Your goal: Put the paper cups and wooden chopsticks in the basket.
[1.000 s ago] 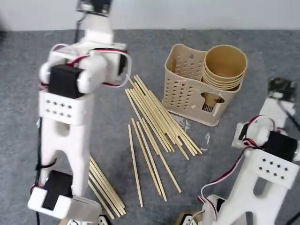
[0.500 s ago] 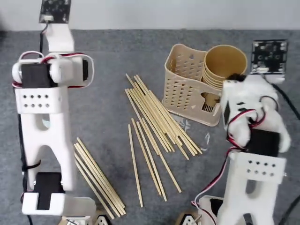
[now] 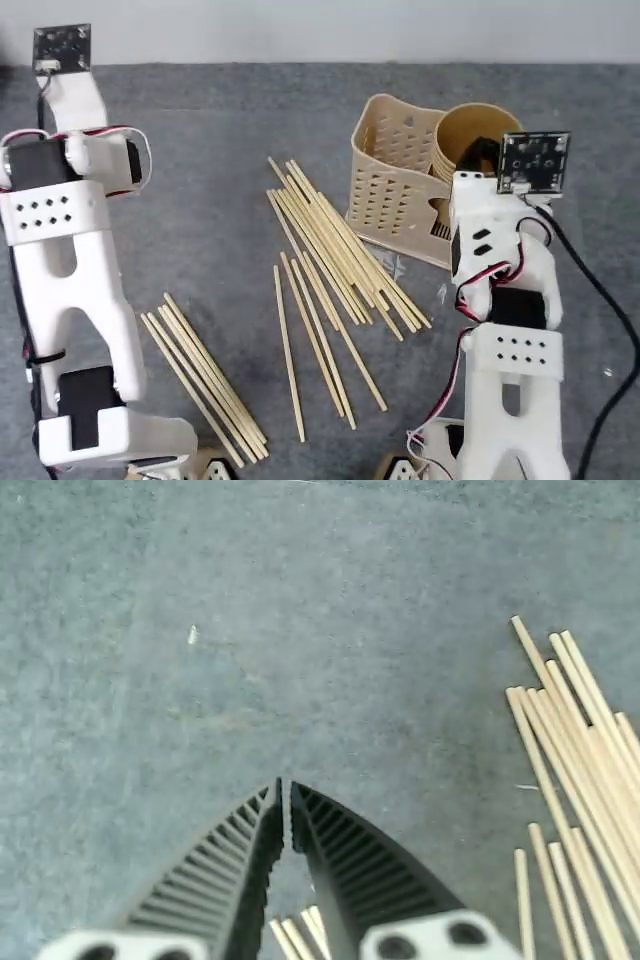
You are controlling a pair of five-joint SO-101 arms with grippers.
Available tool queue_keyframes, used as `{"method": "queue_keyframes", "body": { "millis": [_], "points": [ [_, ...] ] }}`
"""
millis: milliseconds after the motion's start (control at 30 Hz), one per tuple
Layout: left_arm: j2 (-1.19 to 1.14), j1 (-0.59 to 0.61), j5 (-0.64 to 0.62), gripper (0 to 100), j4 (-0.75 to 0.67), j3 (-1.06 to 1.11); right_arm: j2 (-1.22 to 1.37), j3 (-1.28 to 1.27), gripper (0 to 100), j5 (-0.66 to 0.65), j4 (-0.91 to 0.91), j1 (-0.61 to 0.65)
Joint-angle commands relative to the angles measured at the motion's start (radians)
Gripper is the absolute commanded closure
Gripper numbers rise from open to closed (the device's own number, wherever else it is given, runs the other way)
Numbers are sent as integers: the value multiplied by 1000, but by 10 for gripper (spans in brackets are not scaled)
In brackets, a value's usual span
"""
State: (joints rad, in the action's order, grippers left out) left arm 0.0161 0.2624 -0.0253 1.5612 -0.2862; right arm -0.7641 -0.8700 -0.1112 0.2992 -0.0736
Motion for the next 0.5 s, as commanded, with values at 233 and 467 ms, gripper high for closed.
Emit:
{"method": "queue_keyframes", "body": {
  "millis": [233,467],
  "points": [
    [49,110,48,987,-14,35,-77,77,987,-5,-4,1],
    [49,199,48,987,-48,110,-127,322,983,-11,423,125]
  ]
}}
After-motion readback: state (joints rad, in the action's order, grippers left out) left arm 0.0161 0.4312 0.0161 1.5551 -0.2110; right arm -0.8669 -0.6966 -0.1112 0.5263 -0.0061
